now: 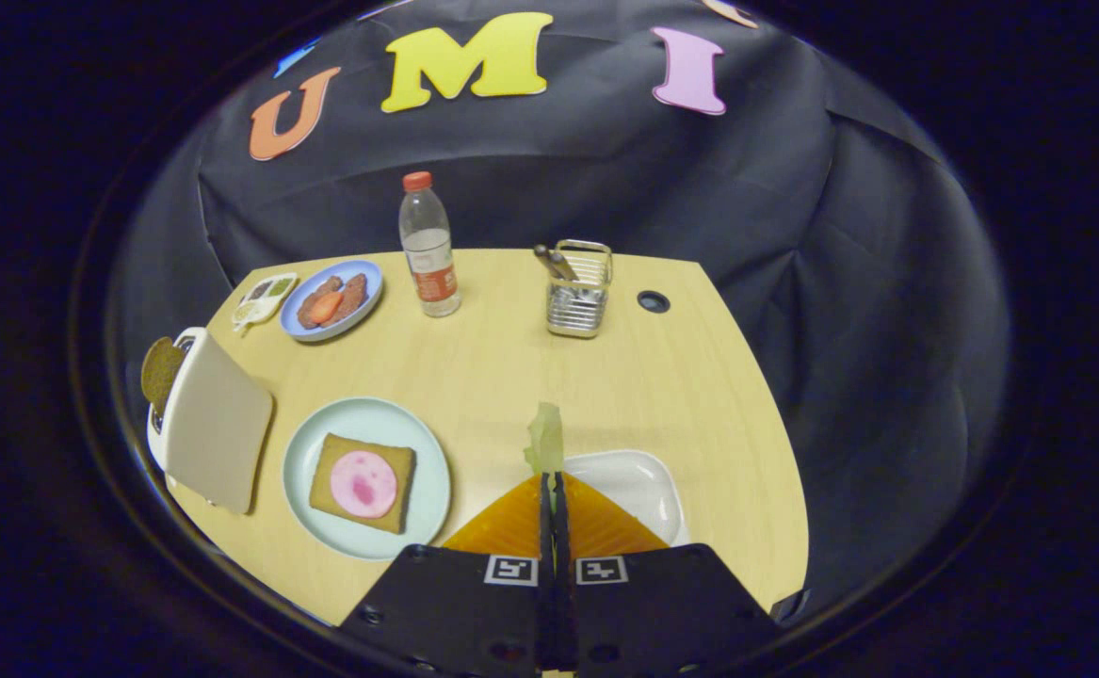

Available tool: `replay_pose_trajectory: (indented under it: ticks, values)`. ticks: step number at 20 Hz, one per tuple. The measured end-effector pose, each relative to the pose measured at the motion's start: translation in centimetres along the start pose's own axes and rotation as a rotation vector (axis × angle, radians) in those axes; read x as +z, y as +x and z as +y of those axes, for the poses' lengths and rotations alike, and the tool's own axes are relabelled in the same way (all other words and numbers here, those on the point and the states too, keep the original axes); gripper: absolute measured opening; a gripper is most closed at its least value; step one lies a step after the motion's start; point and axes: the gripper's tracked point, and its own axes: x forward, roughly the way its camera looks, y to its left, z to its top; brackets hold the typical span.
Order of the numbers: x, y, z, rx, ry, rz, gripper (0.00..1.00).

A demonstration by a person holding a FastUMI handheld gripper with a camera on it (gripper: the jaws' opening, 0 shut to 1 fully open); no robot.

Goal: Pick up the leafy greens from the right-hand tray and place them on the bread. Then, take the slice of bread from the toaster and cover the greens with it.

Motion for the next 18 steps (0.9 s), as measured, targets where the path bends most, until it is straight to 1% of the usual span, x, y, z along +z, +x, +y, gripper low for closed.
replay_pose_trajectory:
  ticks: [2, 4, 9, 12, 14, 18]
  values:
    - [-0.2, -0.7, 3.3, 0.015, -0.017, 0.002, 0.0]
    - [-0.2, -1.4, 7.1, 0.047, -0.027, 0.015, 0.0]
    - [-0.6, -2.9, 16.4, 0.172, -0.029, 0.033, 0.0]
    - [-0.9, -2.7, 20.8, 0.266, 0.014, 0.08, 0.0]
    - [-0.9, -1.2, 21.6, 0.266, 0.036, 0.101, 0.0]
    - [-2.0, 3.6, 20.1, 0.191, 0.036, 0.154, 0.0]
